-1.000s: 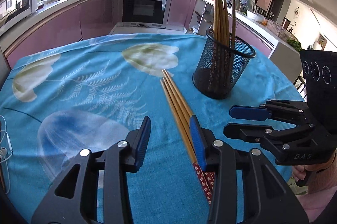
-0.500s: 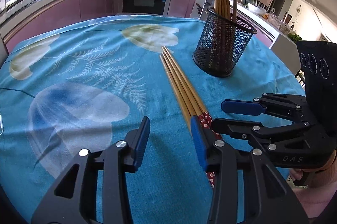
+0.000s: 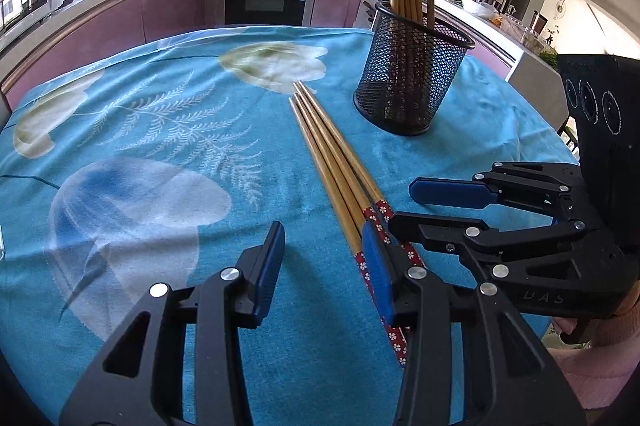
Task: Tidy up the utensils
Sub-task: 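Move the right gripper back over the loose chopsticks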
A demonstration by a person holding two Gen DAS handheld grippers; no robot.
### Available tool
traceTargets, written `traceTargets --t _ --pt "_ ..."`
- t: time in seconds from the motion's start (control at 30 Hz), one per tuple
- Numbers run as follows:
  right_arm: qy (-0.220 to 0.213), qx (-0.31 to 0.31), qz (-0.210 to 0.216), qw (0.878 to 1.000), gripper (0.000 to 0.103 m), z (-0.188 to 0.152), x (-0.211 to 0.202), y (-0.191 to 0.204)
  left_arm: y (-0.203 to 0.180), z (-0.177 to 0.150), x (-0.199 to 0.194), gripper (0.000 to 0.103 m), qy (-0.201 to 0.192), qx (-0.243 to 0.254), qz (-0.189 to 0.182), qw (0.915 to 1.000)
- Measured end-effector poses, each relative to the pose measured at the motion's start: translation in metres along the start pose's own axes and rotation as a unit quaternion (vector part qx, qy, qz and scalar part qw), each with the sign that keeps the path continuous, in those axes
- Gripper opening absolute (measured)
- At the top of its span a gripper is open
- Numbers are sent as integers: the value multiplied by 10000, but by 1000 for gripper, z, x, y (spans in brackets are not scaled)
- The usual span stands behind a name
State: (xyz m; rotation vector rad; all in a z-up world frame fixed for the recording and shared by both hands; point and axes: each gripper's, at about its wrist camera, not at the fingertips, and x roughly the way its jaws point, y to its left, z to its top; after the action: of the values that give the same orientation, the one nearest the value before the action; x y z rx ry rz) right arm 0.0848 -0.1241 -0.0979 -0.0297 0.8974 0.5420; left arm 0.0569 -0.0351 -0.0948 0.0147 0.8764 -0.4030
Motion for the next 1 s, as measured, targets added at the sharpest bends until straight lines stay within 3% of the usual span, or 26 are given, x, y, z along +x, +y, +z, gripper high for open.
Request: traceTargets --t 0.43,0.6,1.0 --pt "19 74 17 10000 29 0 -3 -6 -4 1 6 39 45 157 177 9997" --pt "19 69 -7 10000 29 0 -3 -6 -1 3 9 30 67 123 352 9993" --pt "27 -7 -143 9999 23 14 8 -5 0 19 20 30 83 141 437 9989"
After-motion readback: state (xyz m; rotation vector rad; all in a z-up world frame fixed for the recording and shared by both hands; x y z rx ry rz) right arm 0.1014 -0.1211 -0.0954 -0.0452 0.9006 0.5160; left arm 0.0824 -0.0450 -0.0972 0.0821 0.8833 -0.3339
